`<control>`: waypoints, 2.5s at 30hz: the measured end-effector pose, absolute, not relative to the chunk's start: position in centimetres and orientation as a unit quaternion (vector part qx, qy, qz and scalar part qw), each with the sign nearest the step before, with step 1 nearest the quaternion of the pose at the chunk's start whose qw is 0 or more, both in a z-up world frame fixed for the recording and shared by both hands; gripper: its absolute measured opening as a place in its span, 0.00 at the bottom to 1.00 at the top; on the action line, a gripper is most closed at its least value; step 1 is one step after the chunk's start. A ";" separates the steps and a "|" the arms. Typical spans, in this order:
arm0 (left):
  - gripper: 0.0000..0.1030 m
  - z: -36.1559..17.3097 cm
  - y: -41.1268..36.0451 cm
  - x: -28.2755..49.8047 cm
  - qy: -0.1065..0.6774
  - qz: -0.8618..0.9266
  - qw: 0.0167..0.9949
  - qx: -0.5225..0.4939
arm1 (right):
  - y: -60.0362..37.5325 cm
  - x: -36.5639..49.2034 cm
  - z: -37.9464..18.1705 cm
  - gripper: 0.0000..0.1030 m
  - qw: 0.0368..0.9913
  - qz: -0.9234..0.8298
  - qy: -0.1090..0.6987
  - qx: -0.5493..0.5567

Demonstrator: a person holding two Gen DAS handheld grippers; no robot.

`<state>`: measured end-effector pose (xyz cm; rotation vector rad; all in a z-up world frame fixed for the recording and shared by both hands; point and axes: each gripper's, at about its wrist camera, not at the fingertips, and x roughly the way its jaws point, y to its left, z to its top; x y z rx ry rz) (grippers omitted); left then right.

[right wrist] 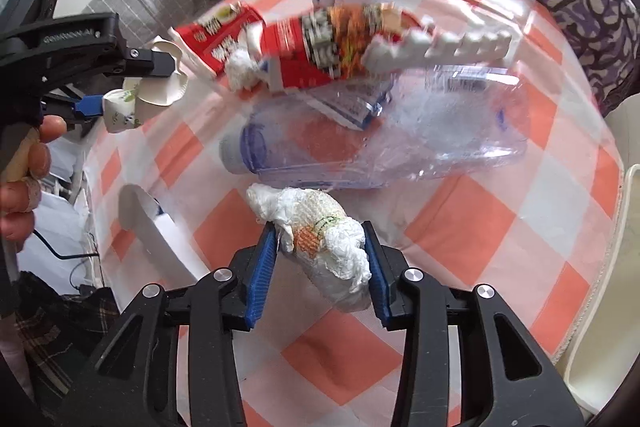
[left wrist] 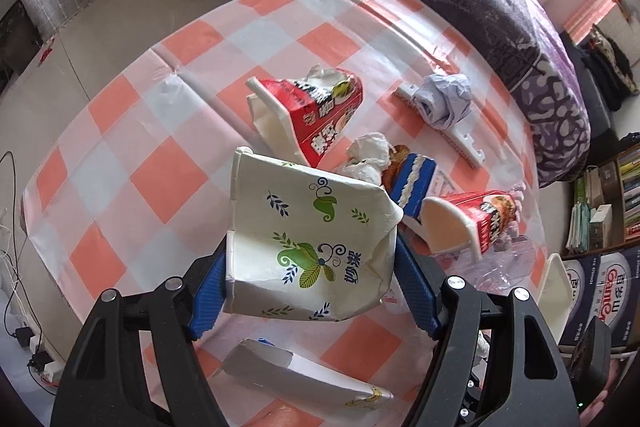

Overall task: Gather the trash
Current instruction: 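Carry the tissue bundle over the white bin and open the right gripper, then lower the white paper cup into the bin and open the left gripper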

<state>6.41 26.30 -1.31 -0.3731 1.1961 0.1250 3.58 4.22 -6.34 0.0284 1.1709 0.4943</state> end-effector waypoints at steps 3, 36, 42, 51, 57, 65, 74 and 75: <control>0.71 0.2 25.4 6.2 0.537 0.054 0.825 -0.171 | 2.5 2.5 -4.1 0.38 0.822 0.230 0.520 0.028; 0.72 4.1 5.6 3.6 0.379 0.028 0.924 -0.056 | -17.3 0.2 0.2 0.40 0.904 -0.088 0.391 0.146; 0.72 3.8 2.1 3.4 0.382 -0.004 0.923 -0.038 | -20.9 -0.4 0.1 0.40 0.895 -0.133 0.389 0.175; 0.72 3.3 -3.0 2.9 0.394 -0.052 0.918 -0.011 | -25.9 -1.5 -0.7 0.44 0.871 -0.186 0.400 0.218; 0.72 2.5 -6.6 2.3 0.407 -0.093 0.908 0.012 | -28.8 -2.8 -0.8 0.61 0.859 -0.220 0.394 0.244; 0.72 1.0 -11.2 0.9 0.421 -0.143 0.894 0.051 | -32.1 -4.2 -0.7 0.72 0.844 -0.251 0.383 0.278; 0.78 -0.5 -14.6 0.1 0.460 -0.219 0.859 0.050 | -35.3 -5.7 -1.0 0.76 0.825 -0.277 0.376 0.318; 0.81 -0.6 -14.6 0.1 0.465 -0.224 0.855 0.048 | -35.5 -5.8 -1.2 0.76 0.823 -0.279 0.377 0.321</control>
